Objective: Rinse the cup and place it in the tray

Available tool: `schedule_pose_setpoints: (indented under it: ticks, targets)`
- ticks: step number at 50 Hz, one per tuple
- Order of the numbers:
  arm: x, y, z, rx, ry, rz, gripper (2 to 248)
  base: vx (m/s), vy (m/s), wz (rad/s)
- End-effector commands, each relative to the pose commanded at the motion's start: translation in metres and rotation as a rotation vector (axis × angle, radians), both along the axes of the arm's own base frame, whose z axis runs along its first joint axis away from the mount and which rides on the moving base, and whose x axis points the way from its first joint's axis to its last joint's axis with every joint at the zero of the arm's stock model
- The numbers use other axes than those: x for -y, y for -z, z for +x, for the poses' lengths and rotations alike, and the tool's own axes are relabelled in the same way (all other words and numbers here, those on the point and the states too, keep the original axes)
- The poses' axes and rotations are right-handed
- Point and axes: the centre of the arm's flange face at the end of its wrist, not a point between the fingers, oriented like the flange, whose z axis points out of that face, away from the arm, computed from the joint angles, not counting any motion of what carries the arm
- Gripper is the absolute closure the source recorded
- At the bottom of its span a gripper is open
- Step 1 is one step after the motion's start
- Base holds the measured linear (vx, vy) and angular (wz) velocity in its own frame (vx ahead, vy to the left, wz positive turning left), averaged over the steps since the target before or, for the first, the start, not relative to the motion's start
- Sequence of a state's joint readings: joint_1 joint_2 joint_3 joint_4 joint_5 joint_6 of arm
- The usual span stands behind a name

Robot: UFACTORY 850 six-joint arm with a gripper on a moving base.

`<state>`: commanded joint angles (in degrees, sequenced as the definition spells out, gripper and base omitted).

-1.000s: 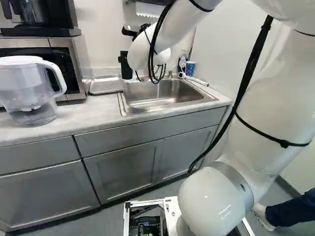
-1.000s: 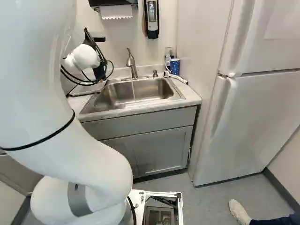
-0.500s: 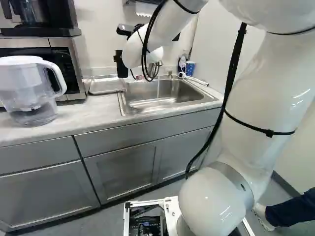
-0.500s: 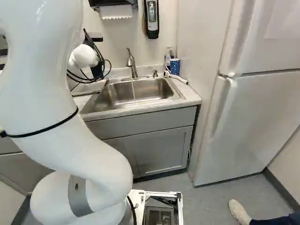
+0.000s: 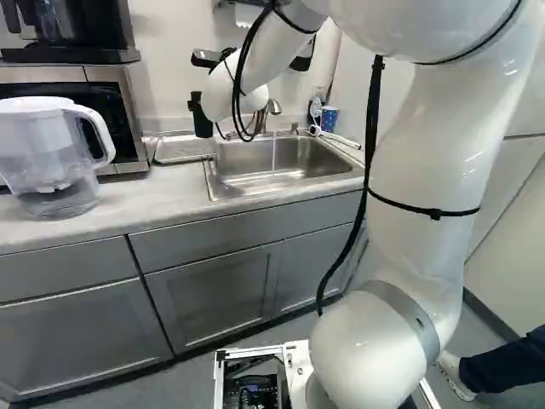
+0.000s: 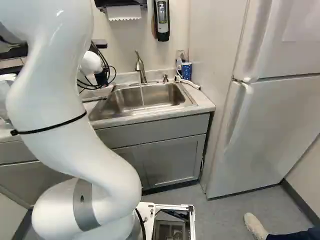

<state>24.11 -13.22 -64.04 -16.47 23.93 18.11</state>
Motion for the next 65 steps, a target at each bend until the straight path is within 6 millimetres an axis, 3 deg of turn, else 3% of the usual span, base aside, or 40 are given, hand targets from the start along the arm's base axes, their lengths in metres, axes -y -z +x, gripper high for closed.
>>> schedule_pose_setpoints:
  ticks: [41,65]
  targets:
    - [-0.038,0.048,0.031,-0.021,-0.063,-0.035,126,0.0,0.0,0.0]
    - [-0.038,0.048,0.031,-0.021,-0.063,-0.035,126,0.0,0.0,0.0]
